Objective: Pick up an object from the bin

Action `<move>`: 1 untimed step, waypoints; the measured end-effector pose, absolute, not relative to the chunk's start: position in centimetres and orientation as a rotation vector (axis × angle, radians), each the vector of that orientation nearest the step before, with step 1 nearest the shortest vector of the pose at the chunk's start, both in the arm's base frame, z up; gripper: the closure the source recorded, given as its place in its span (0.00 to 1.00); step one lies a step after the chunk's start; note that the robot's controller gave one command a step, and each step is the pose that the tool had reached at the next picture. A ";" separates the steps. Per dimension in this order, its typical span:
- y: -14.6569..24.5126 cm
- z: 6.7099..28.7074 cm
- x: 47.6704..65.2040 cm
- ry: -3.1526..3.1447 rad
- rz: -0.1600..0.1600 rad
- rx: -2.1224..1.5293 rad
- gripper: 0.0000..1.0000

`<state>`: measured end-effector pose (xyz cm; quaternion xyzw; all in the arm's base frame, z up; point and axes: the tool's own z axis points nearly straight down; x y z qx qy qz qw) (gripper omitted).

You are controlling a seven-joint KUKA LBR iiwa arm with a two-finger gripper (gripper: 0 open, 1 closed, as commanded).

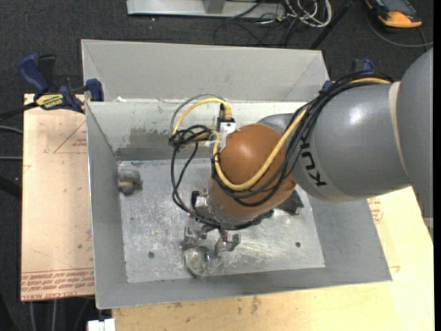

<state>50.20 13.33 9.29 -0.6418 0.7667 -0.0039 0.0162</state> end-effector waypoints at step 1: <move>12.6 11.9 49.8 2.300 0.002 -2.134 1.00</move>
Offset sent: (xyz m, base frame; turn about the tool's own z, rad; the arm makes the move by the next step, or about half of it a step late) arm 0.0032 -0.0219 0.0403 0.1394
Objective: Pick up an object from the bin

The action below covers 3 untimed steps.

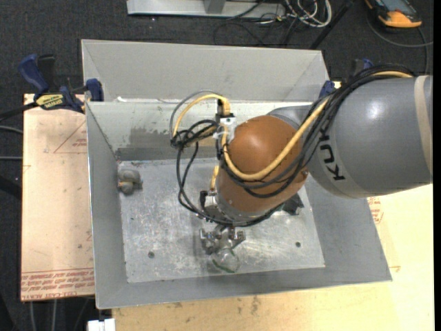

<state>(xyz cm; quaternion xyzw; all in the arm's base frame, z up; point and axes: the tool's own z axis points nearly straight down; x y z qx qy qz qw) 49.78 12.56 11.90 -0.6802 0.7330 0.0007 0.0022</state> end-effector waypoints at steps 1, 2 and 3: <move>11.8 13.4 50.2 2.388 0.002 -2.037 1.00; 10.8 18.0 49.7 2.538 0.009 -1.858 1.00; 11.6 24.8 49.4 2.383 0.006 -2.047 1.00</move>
Offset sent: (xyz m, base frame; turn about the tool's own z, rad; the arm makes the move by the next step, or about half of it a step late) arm -0.0080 -0.0566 0.2672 -0.3490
